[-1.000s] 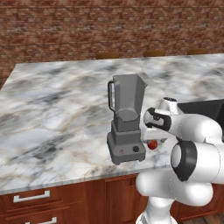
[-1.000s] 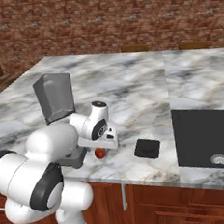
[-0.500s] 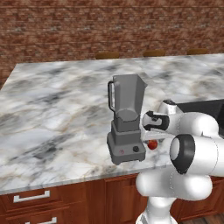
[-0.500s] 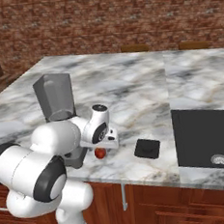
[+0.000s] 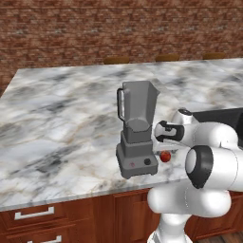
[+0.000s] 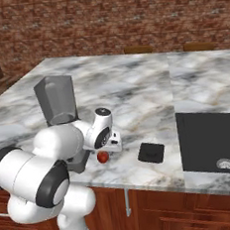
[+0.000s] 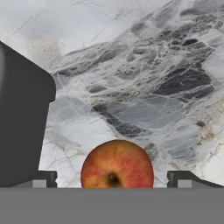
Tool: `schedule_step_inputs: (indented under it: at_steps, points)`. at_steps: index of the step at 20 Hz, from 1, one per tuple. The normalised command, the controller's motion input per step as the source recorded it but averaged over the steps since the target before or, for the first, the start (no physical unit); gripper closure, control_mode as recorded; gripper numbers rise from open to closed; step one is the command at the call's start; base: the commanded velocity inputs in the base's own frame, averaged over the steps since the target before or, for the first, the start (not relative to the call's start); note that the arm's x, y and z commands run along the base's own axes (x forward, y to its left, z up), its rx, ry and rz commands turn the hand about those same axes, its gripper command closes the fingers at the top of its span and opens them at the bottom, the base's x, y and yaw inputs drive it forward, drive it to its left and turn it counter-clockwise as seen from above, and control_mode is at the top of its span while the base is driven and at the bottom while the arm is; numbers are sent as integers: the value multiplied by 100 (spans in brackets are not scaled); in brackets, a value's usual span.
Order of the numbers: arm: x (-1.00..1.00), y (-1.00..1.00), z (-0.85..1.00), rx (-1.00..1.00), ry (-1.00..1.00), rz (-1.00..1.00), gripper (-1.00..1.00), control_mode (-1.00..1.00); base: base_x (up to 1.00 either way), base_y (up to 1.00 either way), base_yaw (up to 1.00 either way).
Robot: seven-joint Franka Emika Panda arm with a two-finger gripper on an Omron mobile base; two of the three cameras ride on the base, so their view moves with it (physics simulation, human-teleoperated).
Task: Open the blender lid, put the apple in the blender, close the lid, and start the blender.
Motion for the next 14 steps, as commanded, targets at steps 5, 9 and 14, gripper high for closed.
schedule_step_inputs:
  at_steps: [5, 9, 14]
  points:
    - [-21, -7, -20, 1, 0, 0, -100, -100, 0, 0, 0]
    - [-28, -6, -27, 1, 0, 2, -100, -100, 0, 0, 0]
    - [-4, 4, -36, 0, 0, 3, -100, -100, 0, 0, 0]
